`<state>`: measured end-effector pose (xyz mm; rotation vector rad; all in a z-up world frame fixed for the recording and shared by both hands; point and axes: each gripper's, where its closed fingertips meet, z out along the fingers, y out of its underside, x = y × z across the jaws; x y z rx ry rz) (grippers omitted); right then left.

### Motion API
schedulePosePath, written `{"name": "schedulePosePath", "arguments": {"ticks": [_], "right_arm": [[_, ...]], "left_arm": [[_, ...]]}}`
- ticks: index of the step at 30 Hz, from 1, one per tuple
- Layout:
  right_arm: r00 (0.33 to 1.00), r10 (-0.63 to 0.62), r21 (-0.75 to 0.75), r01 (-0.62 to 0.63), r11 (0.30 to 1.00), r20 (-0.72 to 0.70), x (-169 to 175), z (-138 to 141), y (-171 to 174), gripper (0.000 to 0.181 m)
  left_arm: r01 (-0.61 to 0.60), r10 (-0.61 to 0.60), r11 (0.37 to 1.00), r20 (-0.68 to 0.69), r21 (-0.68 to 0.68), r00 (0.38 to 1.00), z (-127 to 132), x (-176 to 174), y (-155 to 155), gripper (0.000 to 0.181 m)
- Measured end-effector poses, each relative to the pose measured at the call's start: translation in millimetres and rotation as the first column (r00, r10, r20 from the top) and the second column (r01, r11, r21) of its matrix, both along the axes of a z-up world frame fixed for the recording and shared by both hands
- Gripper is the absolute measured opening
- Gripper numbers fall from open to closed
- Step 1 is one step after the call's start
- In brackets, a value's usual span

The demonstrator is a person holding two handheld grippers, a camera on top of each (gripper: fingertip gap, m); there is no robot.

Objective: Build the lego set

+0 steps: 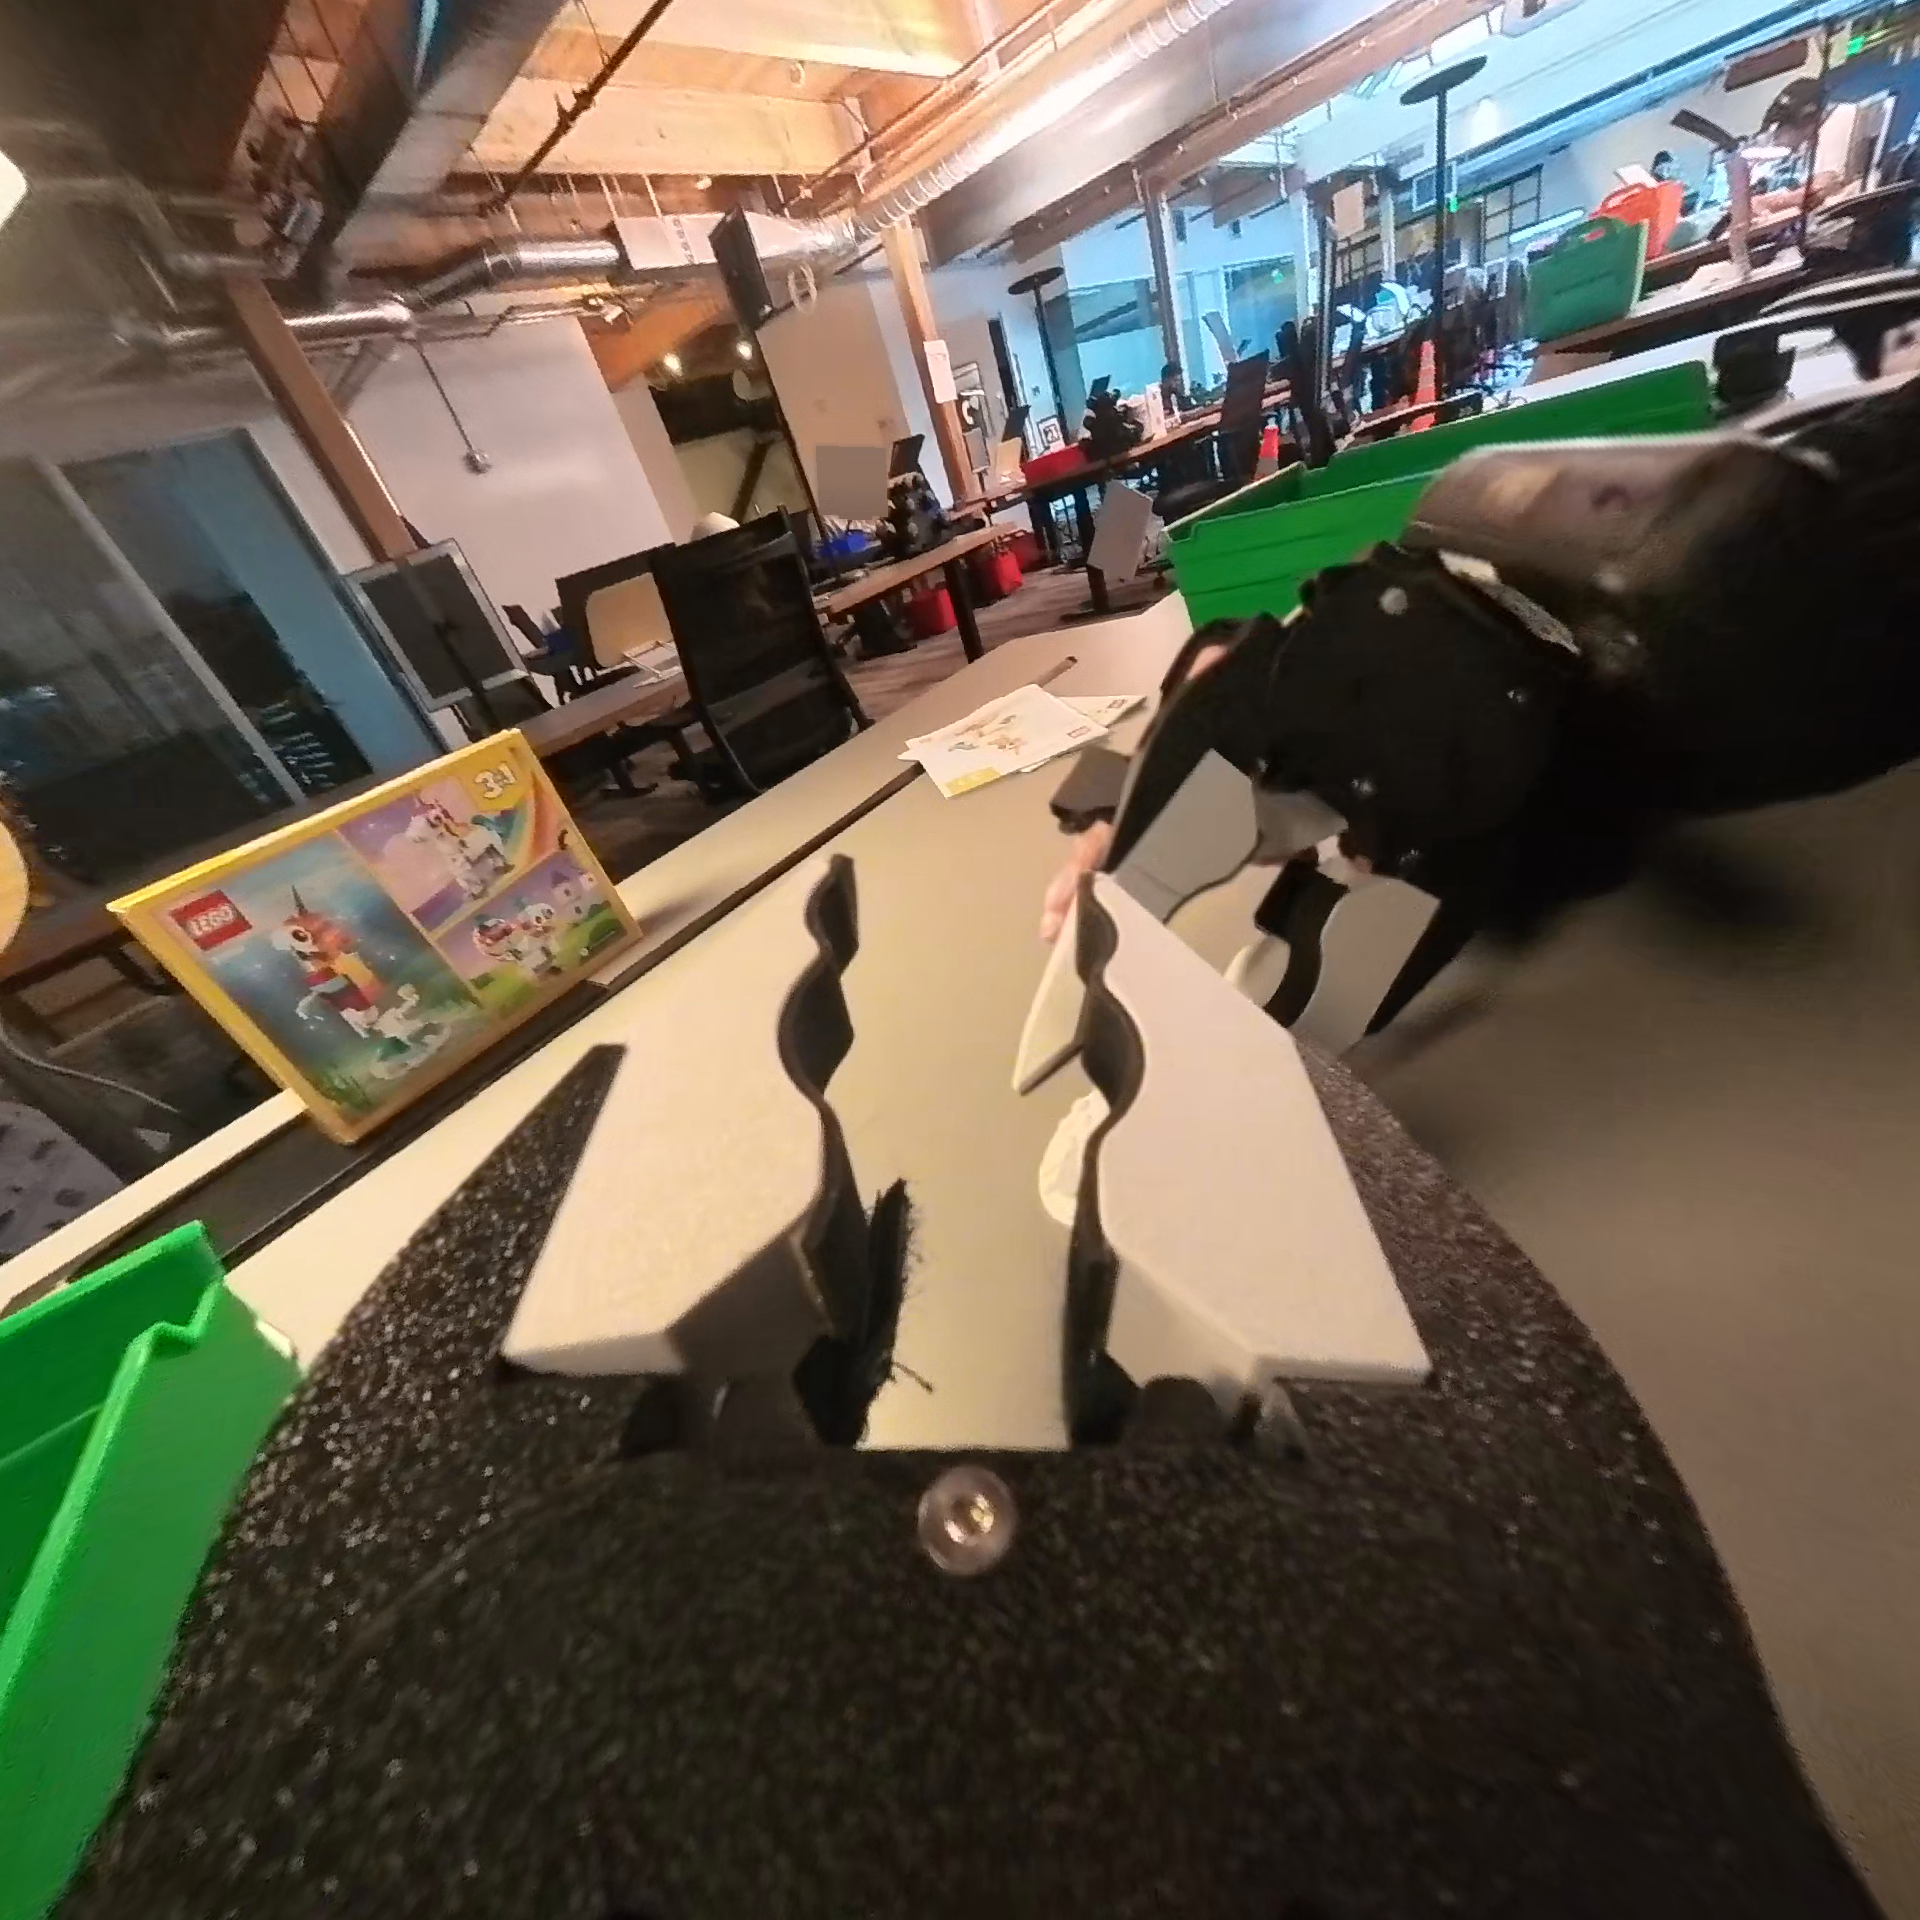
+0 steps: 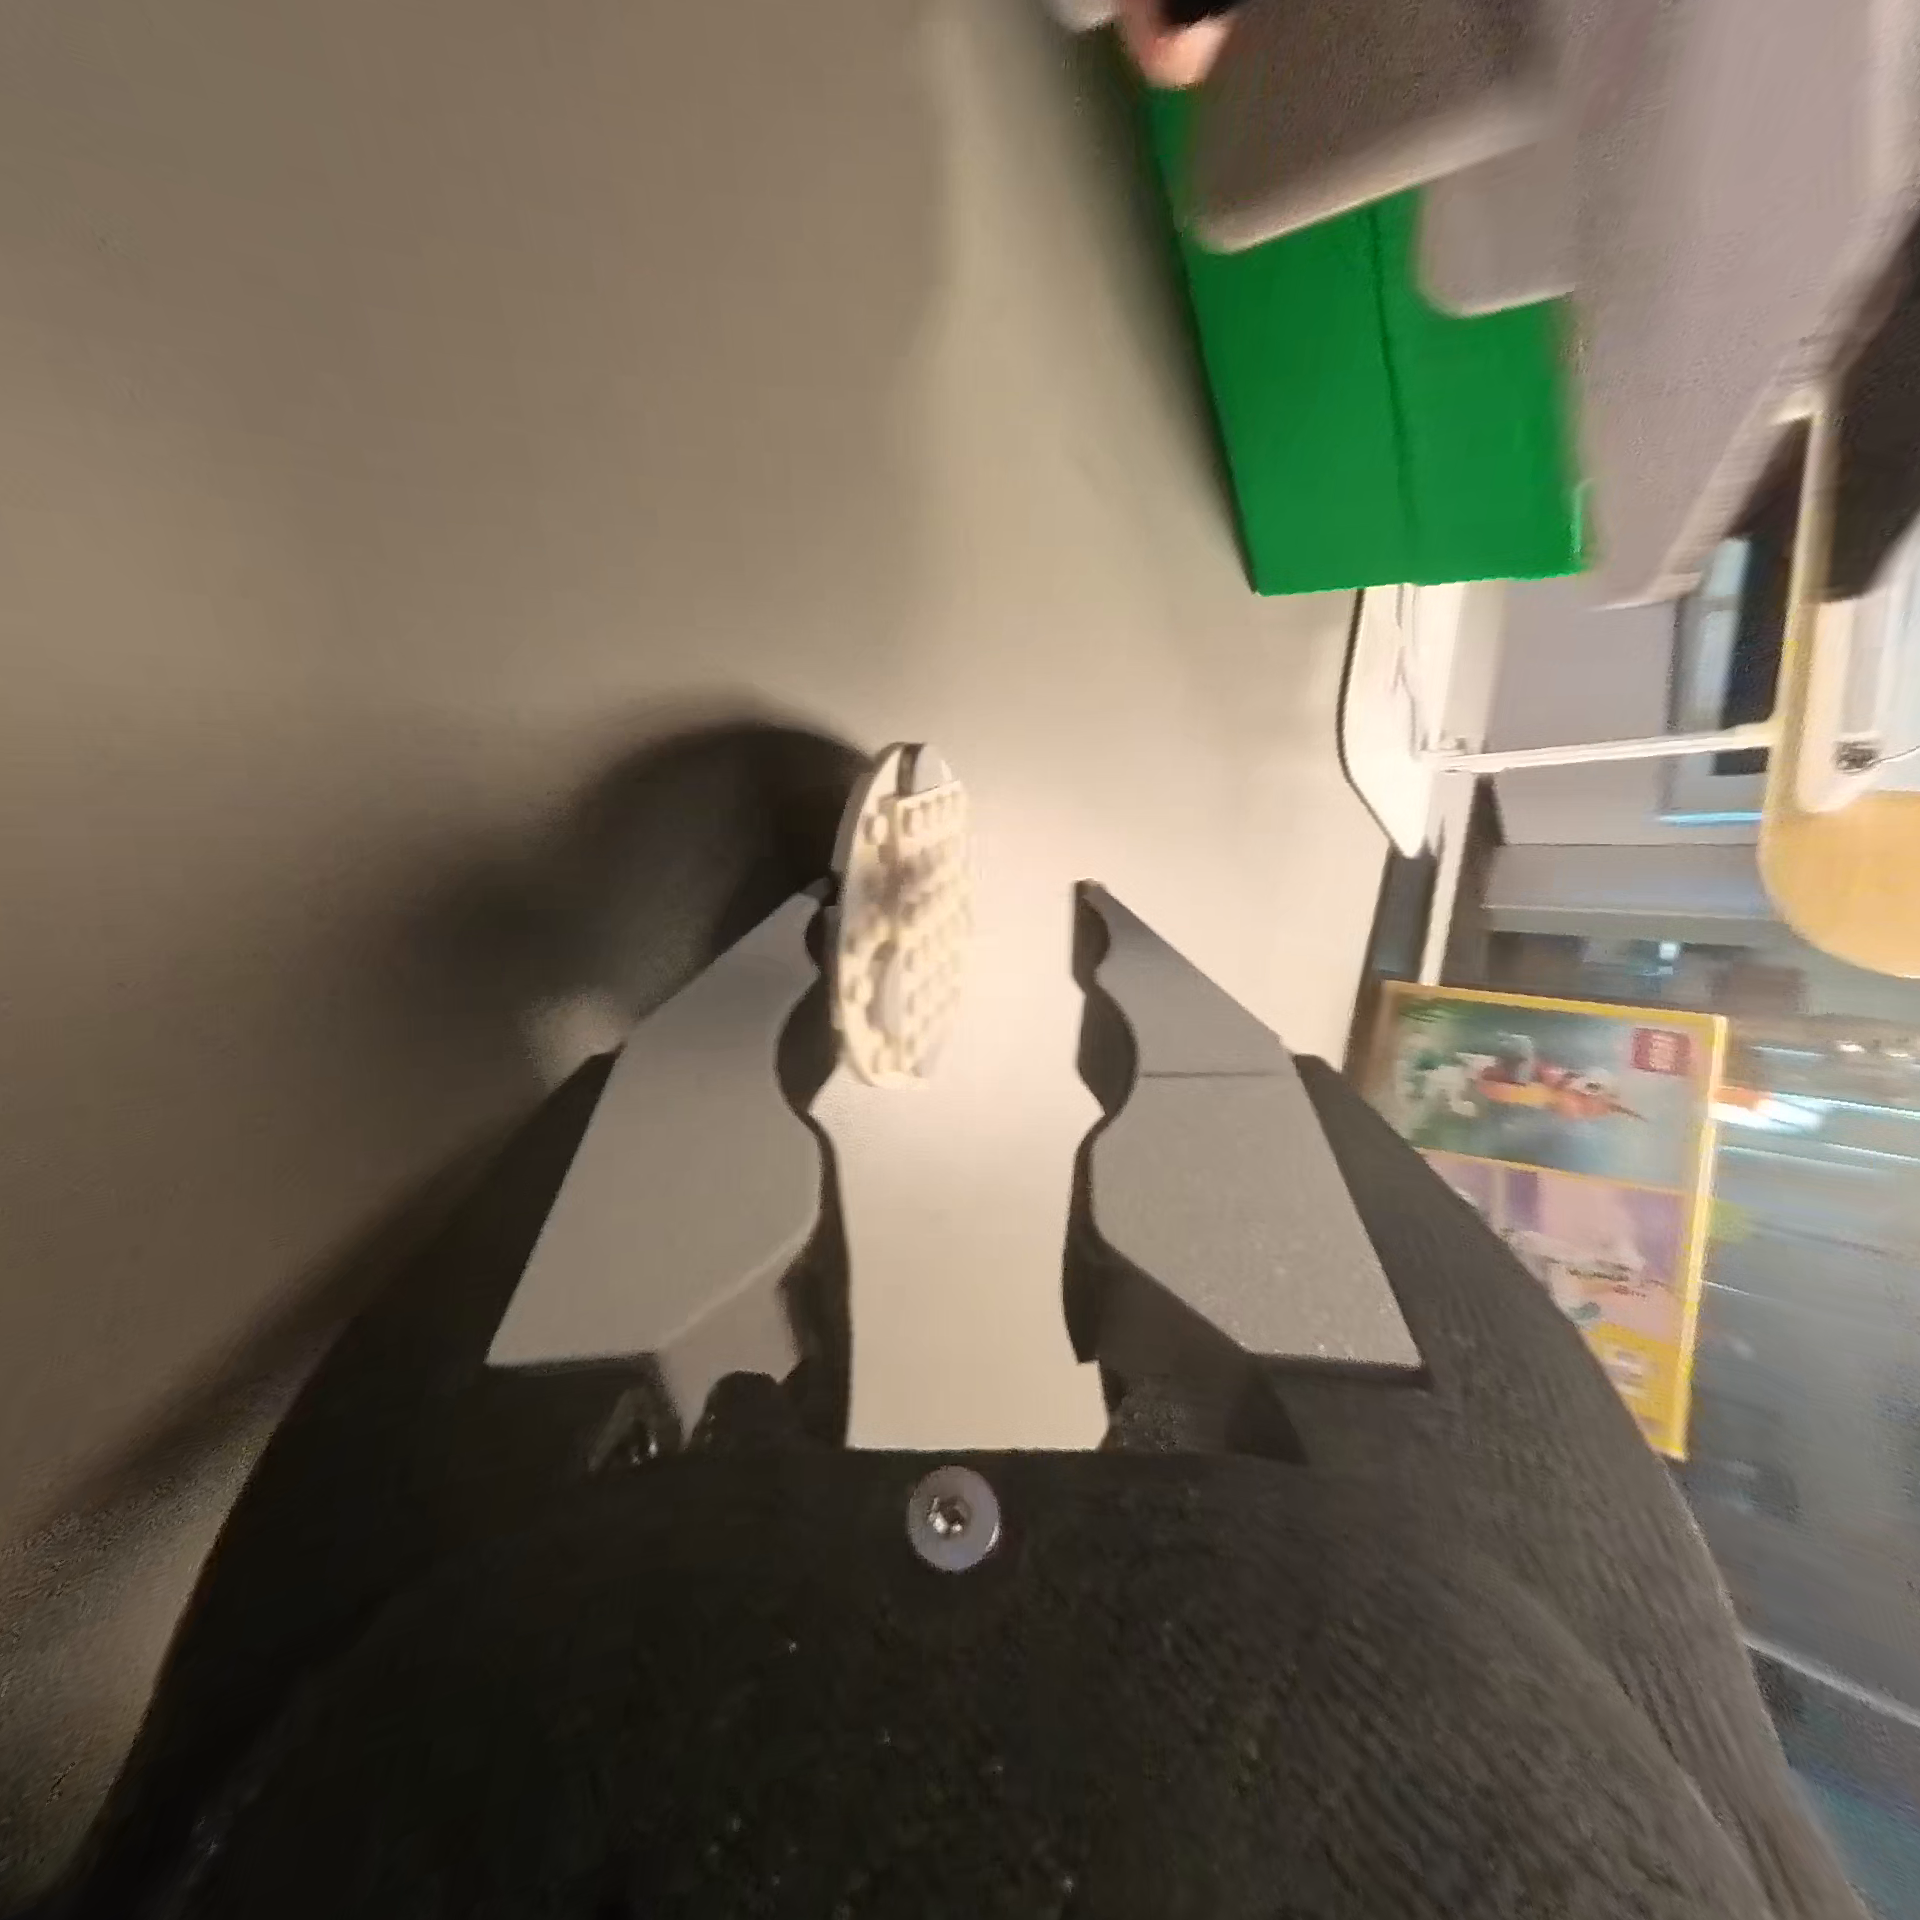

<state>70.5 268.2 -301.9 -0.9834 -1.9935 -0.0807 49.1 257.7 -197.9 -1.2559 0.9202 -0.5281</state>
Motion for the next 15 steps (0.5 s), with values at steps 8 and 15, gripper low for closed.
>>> {"name": "schedulePosePath", "arguments": {"ticks": [8,15], "right_arm": [[0.997,-0.036,-0.395,0.004,0.918,-0.073,7.5,2.3,-26.6,0.075],[0.937,-0.127,-0.509,-0.060,0.859,-0.324,13.2,39.1,-16.8,0.072]], "left_arm": [[-0.002,0.003,1.000,0.010,-0.030,1.000,-4.4,-2.4,1.4,0.051],[-0.066,0.068,0.997,-0.050,0.042,0.996,-7.5,-8.3,5.6,0.018]]}}
